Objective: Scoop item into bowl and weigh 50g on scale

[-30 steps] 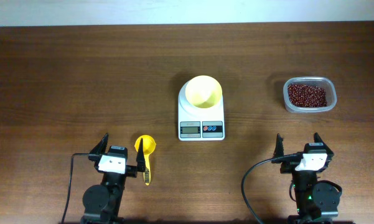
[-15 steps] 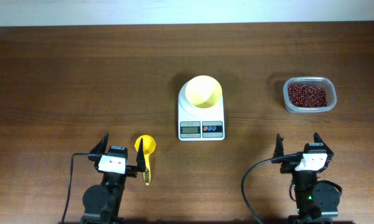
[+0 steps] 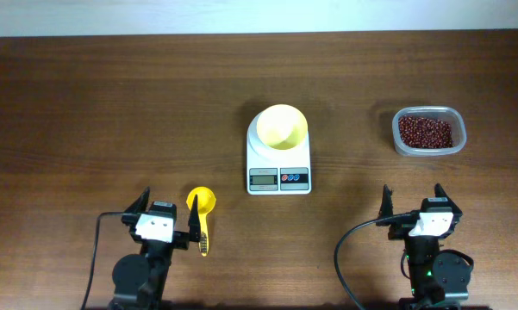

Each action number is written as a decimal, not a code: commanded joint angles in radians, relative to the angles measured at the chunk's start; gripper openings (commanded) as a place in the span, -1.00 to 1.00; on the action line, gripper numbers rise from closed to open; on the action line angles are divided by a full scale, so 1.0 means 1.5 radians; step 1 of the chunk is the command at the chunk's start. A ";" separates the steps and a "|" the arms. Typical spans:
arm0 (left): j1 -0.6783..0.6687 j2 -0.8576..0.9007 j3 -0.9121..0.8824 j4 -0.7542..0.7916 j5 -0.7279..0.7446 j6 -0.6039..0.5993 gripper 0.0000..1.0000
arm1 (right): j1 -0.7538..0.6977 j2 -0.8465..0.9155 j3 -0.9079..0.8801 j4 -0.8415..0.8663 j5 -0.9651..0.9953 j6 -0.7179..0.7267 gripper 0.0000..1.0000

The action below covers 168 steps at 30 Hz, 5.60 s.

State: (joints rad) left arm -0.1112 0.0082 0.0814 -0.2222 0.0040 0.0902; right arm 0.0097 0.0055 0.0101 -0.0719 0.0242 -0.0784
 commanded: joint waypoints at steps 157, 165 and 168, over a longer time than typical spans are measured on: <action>-0.055 0.939 0.836 -0.534 0.265 -1.077 -1.00 | 0.131 0.855 0.698 -0.210 -0.692 0.425 0.97; -0.158 0.940 0.836 -0.513 0.262 -1.239 -1.00 | 0.182 0.855 0.698 -0.203 -0.599 0.455 0.96; -0.189 0.940 0.836 -0.504 0.262 -1.288 -1.00 | 0.182 0.855 0.698 -0.203 -0.599 0.455 0.80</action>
State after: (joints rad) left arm -0.3653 1.4284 1.3209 -0.9794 0.3935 -1.7599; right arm 0.2733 1.2869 1.0382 -0.3805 -0.8864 0.6041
